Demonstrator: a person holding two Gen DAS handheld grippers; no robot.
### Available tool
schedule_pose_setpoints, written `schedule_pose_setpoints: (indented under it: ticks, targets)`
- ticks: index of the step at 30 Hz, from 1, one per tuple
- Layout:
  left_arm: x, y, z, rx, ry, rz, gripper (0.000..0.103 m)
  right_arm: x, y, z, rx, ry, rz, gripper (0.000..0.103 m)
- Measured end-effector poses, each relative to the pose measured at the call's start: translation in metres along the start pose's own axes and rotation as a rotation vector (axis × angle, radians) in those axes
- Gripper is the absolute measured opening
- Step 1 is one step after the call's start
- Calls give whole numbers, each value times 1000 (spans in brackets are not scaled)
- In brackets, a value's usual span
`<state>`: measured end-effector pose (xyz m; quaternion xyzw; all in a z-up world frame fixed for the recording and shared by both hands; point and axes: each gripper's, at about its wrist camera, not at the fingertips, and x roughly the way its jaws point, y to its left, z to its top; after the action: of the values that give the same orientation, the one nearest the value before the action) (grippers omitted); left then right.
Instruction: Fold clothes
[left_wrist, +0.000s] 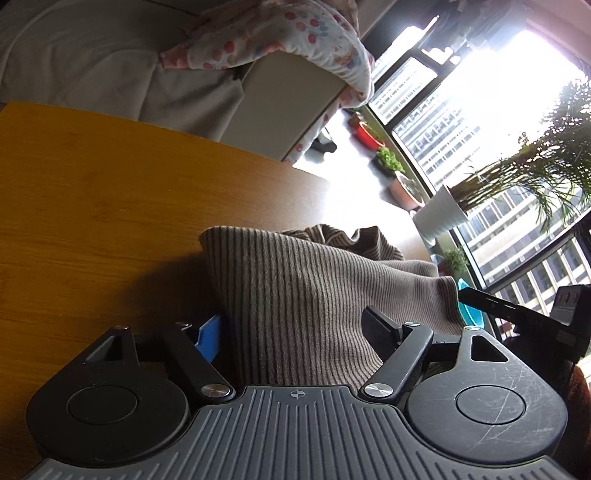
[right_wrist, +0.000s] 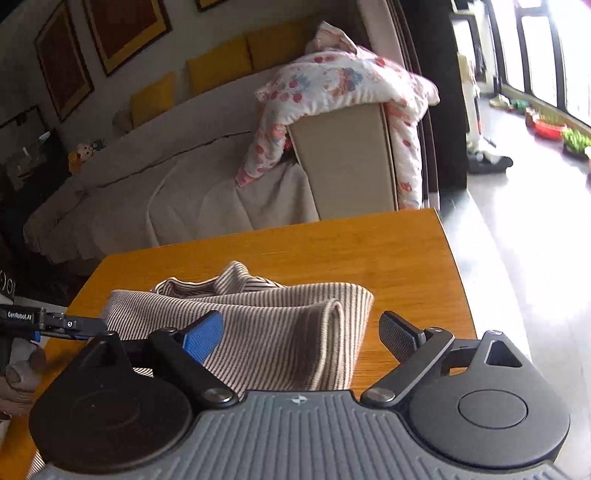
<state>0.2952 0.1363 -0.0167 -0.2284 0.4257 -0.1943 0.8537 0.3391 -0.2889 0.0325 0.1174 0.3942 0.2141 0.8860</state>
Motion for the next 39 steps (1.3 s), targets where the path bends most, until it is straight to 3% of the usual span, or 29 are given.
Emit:
schedule_pose_setpoints:
  ticks: [3, 5, 7, 9, 11, 12, 14, 15, 17, 19, 23, 26, 31, 39]
  targets:
    - [9, -4, 7, 60, -18, 22, 90, 22, -24, 6, 75, 52, 14, 83]
    - [16, -9, 10, 103, -28, 26, 91, 32, -22, 11, 72, 71, 69, 79]
    - [24, -14, 12, 151, -36, 27, 91, 42, -19, 16, 67, 89, 127, 67]
    - [31, -20, 12, 207, -46, 30, 91, 53, -10, 20, 28, 108, 162, 66]
    - [37, -26, 11, 260, -58, 49, 78, 61, 6, 22, -52, 128, 157, 62]
    - [39, -28, 10, 279, -63, 60, 73, 64, 14, 22, -91, 138, 154, 56]
    - [40, -28, 10, 274, -64, 53, 54, 65, 24, 22, -131, 146, 135, 42]
    - [37, -27, 10, 268, -64, 45, 48, 65, 28, 22, -150, 149, 124, 38]
    - [26, -31, 8, 287, -84, 43, 28, 52, 37, 20, -203, 109, 114, 33]
    - [6, -39, 5, 318, -115, 31, 24, 29, 48, 18, -267, 50, 115, 30]
    - [-49, -60, -11, 377, -190, -50, 23, -36, 70, 7, -391, -60, 126, 28]
    - [-91, -79, -42, 451, -217, -96, 23, -79, 86, -16, -465, -82, 126, 28]
    - [-129, -87, -103, 502, -162, -80, 27, -136, 111, -75, -629, -67, 95, 28]
    - [-164, -68, -179, 426, -94, 2, 40, -151, 126, -187, -843, 95, -4, 28]
